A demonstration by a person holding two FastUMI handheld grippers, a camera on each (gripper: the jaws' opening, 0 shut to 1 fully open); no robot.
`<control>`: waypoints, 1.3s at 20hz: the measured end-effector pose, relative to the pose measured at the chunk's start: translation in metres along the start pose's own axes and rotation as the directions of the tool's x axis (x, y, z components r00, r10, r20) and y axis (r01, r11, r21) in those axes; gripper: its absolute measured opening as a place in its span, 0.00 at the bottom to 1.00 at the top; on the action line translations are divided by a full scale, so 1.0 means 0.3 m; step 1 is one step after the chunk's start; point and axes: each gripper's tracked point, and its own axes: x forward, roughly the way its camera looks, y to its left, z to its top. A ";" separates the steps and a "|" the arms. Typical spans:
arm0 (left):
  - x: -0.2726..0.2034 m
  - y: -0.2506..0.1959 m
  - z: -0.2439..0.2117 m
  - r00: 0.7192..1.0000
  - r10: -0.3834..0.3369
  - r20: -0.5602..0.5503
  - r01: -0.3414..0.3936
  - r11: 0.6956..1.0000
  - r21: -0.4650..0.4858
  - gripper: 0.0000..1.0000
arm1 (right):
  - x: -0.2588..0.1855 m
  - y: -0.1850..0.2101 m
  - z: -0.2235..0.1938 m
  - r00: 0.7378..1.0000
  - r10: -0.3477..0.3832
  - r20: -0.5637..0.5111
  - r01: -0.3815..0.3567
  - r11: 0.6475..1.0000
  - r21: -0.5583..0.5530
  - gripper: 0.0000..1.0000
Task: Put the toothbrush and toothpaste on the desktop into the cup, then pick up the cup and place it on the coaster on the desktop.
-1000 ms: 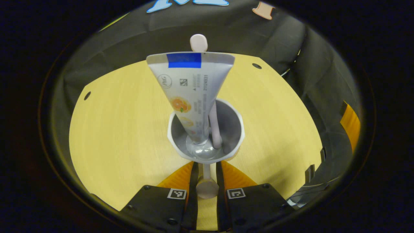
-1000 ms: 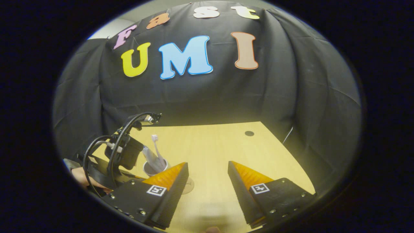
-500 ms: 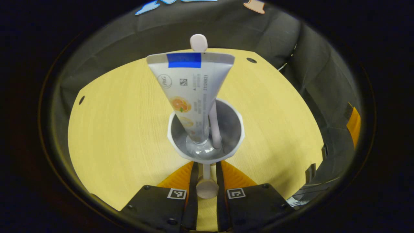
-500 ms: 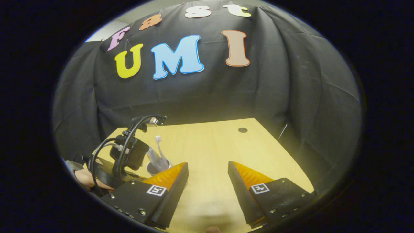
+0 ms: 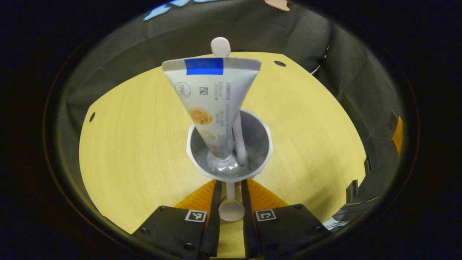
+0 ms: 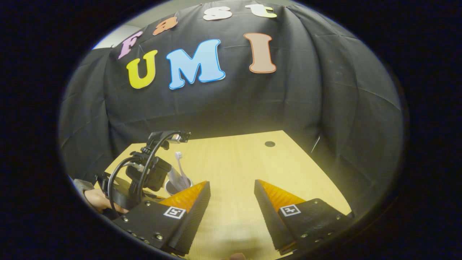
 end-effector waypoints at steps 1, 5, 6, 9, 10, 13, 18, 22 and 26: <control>-0.010 0.006 -0.001 1.000 0.001 0.005 -0.001 1.000 -0.002 0.36 | -0.005 -0.003 -0.003 1.000 0.002 0.000 -0.002 1.000 -0.001 0.80; -0.049 -0.023 0.014 0.998 -0.035 0.045 0.035 0.999 -0.008 0.44 | -0.004 -0.008 0.008 1.000 0.012 0.008 -0.012 1.000 -0.013 0.80; -0.063 -0.039 0.020 0.997 -0.048 0.064 0.049 0.999 -0.011 0.53 | -0.004 -0.009 0.015 1.000 0.015 0.012 -0.014 1.000 -0.017 0.80; -0.133 -0.048 0.018 0.989 -0.053 0.140 0.058 0.998 -0.029 0.77 | 0.004 -0.004 0.034 0.999 0.035 0.023 -0.035 0.999 -0.029 0.80; -0.157 -0.038 0.014 0.985 -0.047 0.163 0.055 0.998 -0.043 0.77 | 0.004 0.000 0.045 0.999 0.043 0.031 -0.042 0.998 -0.036 0.80; -0.238 -0.018 0.004 0.969 -0.032 0.245 0.056 0.994 -0.092 0.88 | 0.006 0.008 0.067 0.997 0.068 0.046 -0.065 0.996 -0.059 0.80; -0.436 0.025 0.057 0.887 0.032 0.460 0.026 0.993 -0.119 0.91 | -0.015 0.031 0.116 0.992 0.097 0.084 -0.091 0.993 -0.073 0.80; -0.617 0.132 0.148 0.745 0.127 0.655 -0.030 0.987 -0.157 0.90 | -0.067 0.056 0.179 0.984 0.102 0.147 -0.086 0.991 -0.106 0.80; -0.773 0.197 0.187 0.637 0.184 0.749 -0.042 0.978 -0.205 0.92 | -0.126 0.059 0.232 0.976 0.074 0.204 -0.051 0.992 -0.117 0.80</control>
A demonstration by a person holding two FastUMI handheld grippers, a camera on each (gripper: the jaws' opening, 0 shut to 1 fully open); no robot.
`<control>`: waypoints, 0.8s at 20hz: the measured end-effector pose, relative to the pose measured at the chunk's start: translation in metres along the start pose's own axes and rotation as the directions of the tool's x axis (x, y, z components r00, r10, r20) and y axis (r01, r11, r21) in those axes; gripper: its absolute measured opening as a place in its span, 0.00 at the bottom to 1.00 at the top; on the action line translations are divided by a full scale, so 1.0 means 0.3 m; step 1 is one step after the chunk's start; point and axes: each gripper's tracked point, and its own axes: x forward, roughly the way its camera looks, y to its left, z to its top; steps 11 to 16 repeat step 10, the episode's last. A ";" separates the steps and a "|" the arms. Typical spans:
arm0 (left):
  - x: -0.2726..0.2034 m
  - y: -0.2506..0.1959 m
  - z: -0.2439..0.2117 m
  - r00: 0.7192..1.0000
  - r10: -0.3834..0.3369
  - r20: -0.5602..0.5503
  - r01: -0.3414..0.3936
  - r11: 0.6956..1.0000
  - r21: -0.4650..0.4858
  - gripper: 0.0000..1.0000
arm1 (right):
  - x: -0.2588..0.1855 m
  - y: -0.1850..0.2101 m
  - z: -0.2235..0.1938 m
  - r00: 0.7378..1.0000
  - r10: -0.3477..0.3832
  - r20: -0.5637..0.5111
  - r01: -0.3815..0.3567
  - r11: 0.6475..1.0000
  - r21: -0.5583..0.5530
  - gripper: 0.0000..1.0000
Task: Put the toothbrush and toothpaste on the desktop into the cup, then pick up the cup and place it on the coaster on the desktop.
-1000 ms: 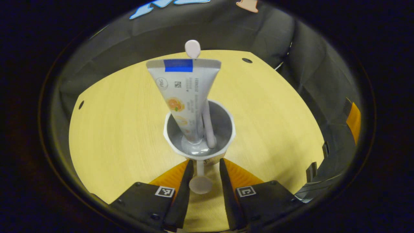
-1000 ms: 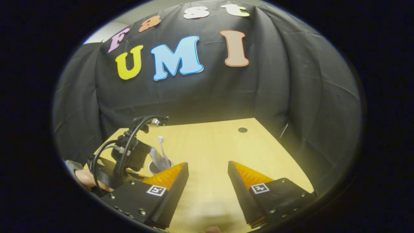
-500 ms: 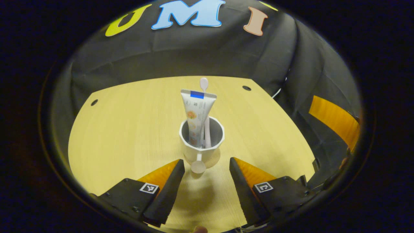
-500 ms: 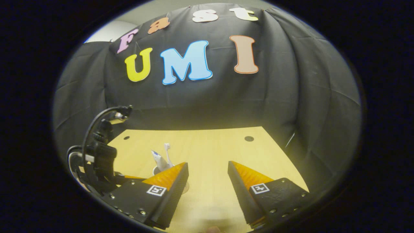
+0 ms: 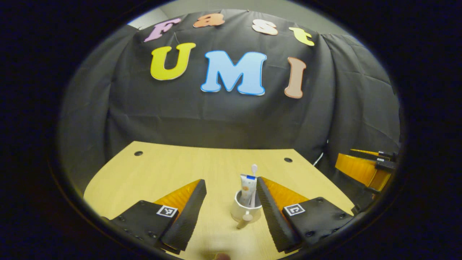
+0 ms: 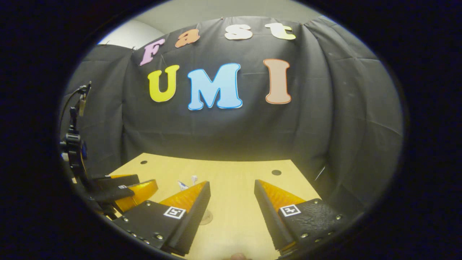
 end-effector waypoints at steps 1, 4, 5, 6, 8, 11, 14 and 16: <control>-0.003 0.010 0.020 1.000 0.008 0.028 -0.008 1.000 0.001 0.92 | -0.007 -0.004 0.014 1.000 -0.016 0.013 0.016 1.000 0.000 0.80; 0.002 0.052 0.074 0.997 0.048 0.065 -0.050 0.998 0.030 0.91 | -0.035 -0.009 0.050 0.998 -0.048 0.045 0.049 0.999 -0.001 0.80; -0.007 0.066 0.091 0.996 0.055 0.075 -0.057 0.998 0.037 0.91 | -0.039 -0.001 0.059 0.997 -0.049 0.051 0.049 0.999 0.004 0.80; -0.009 0.080 0.106 0.995 0.064 0.080 -0.067 0.997 0.041 0.91 | -0.043 0.006 0.071 0.997 -0.049 0.056 0.048 0.999 0.009 0.80; -0.016 0.109 0.155 0.990 0.080 0.113 -0.085 0.995 0.042 0.91 | -0.049 0.013 0.087 0.996 -0.054 0.067 0.053 0.998 0.018 0.80; -0.022 0.128 0.207 0.985 0.087 0.149 -0.096 0.994 0.049 0.91 | -0.051 0.019 0.098 0.995 -0.061 0.075 0.061 0.998 0.007 0.80; -0.022 0.128 0.207 0.985 0.087 0.149 -0.096 0.994 0.049 0.91 | -0.051 0.019 0.098 0.995 -0.061 0.075 0.061 0.998 0.007 0.80; -0.022 0.128 0.207 0.985 0.087 0.149 -0.096 0.994 0.049 0.91 | -0.051 0.019 0.098 0.995 -0.061 0.075 0.061 0.998 0.007 0.80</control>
